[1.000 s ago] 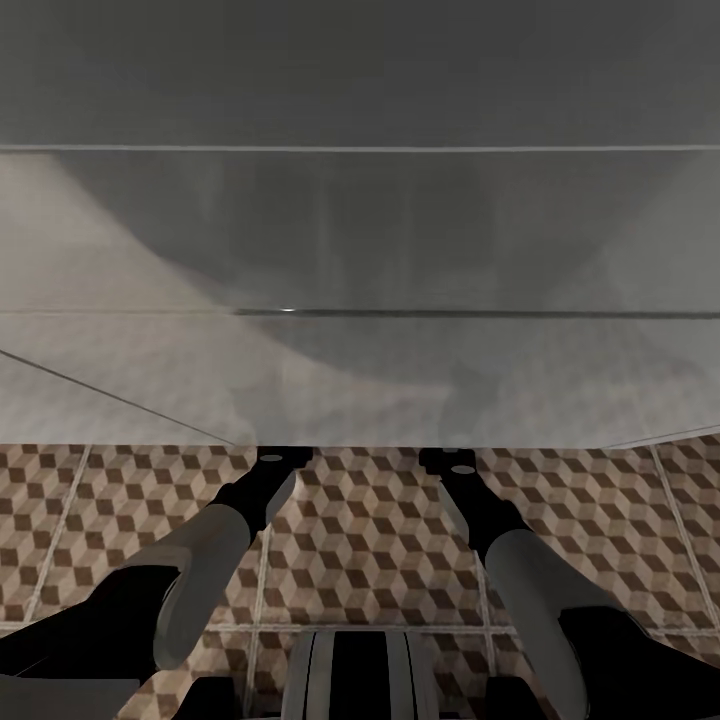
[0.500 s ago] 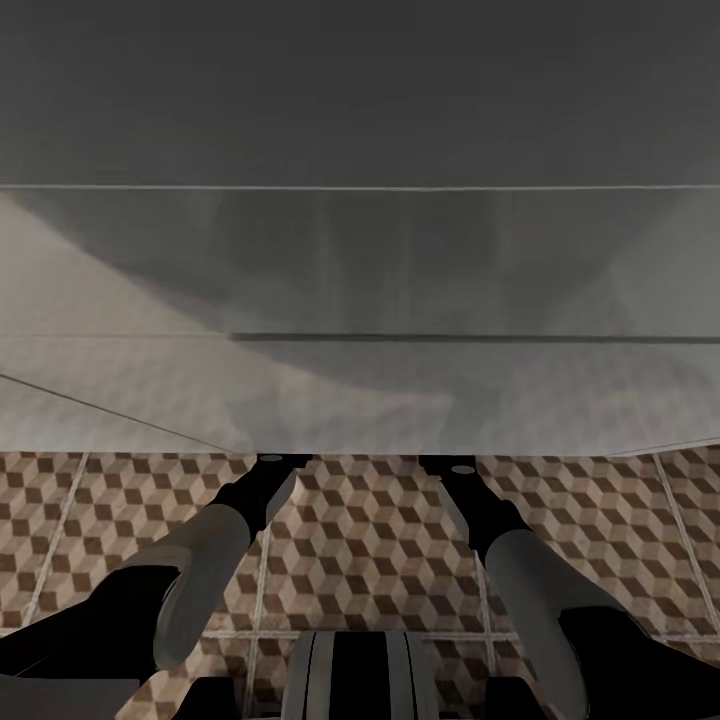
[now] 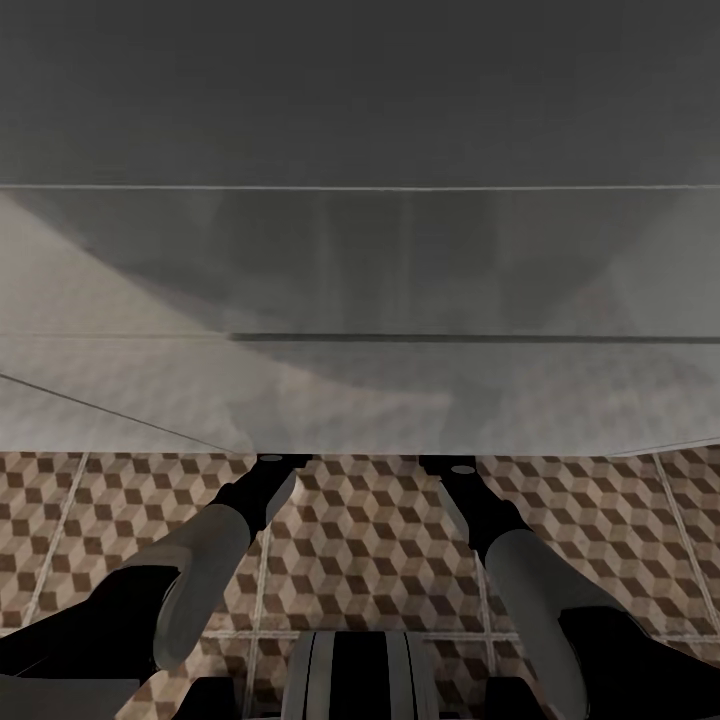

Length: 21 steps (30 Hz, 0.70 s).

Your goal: Take the four mousetraps from the cabinet in the bathroom and place them on the bathroom floor. Make sure all four end up on the same floor surface, and ensure that at least two of them are either under or directly next to the same bathroom sink.

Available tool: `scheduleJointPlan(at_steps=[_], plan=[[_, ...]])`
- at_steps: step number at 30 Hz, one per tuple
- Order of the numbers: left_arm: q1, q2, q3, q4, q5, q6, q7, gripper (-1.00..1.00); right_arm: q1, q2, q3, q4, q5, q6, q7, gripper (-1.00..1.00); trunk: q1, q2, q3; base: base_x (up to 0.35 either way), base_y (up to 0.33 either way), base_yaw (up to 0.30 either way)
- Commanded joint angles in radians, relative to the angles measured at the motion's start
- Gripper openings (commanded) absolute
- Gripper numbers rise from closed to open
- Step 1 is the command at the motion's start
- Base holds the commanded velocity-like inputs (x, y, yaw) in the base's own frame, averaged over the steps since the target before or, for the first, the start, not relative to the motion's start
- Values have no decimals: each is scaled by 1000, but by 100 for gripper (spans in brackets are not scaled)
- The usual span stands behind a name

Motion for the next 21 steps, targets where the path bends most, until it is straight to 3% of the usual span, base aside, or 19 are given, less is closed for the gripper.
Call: scheduleJointPlan(at_steps=[1, 16, 21], plan=[[0, -1, 5, -2, -11, 7, 2, -100, 0, 0, 2, -2, 6, 9, -7, -100, 0, 0, -1, 0, 0, 0], [0, -1, 9, 0, -8, 9, 2, -100, -14, -3, 2, 9, 5, 17, -7, -100, 0, 0, -1, 0, 0, 0], [0, 0, 11, 5, -6, 18, 2, -100, -46, -2, 1, 68, 4, 13, -7, -100, 0, 0, -1, 0, 0, 0]])
